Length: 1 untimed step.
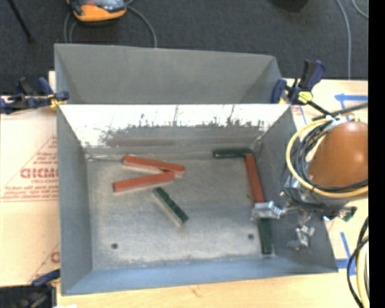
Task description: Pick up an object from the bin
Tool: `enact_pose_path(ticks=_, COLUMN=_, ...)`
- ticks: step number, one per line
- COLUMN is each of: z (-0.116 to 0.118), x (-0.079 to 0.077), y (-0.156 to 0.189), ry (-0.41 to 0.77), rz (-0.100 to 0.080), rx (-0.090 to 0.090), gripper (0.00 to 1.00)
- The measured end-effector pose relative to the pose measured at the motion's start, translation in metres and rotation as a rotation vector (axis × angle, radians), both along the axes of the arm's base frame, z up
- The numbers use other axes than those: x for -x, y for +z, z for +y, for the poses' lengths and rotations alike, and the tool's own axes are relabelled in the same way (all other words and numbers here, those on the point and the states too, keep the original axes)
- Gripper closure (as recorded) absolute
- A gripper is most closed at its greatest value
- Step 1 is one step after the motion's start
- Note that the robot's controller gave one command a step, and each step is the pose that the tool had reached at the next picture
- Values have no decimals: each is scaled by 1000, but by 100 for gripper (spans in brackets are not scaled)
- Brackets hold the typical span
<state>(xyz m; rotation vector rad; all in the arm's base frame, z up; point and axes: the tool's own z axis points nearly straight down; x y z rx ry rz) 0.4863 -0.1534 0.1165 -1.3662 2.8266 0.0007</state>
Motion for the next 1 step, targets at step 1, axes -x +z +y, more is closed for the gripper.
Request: enact_pose_path(ticks=1, z=20, x=13, y=-45, ry=181, rz=-5, rx=1, gripper=100)
